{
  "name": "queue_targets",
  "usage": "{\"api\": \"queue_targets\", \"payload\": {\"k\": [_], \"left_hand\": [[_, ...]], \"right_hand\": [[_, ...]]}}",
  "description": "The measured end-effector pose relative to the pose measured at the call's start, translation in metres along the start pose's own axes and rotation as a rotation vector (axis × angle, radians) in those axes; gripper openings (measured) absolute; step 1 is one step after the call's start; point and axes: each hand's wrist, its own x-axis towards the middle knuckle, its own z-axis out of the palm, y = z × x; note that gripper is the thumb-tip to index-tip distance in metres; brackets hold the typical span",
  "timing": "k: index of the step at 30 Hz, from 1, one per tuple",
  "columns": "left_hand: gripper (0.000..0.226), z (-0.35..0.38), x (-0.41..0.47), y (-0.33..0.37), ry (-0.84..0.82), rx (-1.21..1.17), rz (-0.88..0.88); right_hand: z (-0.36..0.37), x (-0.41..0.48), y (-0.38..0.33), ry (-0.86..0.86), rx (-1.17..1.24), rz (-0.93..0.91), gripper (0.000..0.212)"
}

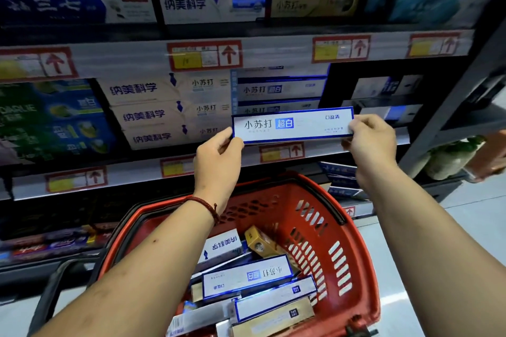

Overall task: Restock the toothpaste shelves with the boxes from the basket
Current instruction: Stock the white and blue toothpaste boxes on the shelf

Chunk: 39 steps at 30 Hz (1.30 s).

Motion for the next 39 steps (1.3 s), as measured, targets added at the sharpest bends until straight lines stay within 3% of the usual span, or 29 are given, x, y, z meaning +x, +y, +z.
{"api": "queue_targets", "payload": {"k": [3,9,15,22,33,39], "left_hand": [[0.041,0.009,0.006,-0.003,-0.027,0.029,0.002],[0.023,0.021,0.017,0.000,-0.051,0.118,0.042],[0.011,0.031,0.029,-0.011,-0.084,0.170,0.044],[0.051,0.036,0.033,-0.018,-0.097,0.199,-0.025],[0.033,0.036,0.032,-0.015,-0.022,0.301,-0.050],[0.035,0.034,0.031,-0.013,0.045,0.191,-0.045]], "right_hand": [[-0.002,0.014,0.005,0.015,-0.081,-0.034,0.016],[0.010,0.053,0.006,0.020,-0.185,-0.082,0.010],[0.025,0.070,0.023,0.061,-0.111,-0.035,0.010],[0.039,0.076,0.032,-0.007,-0.249,-0.062,0.009],[0.046,0.075,0.039,-0.030,-0.336,-0.081,0.006],[0.050,0.074,0.041,-0.044,-0.359,-0.092,0.008]]}}
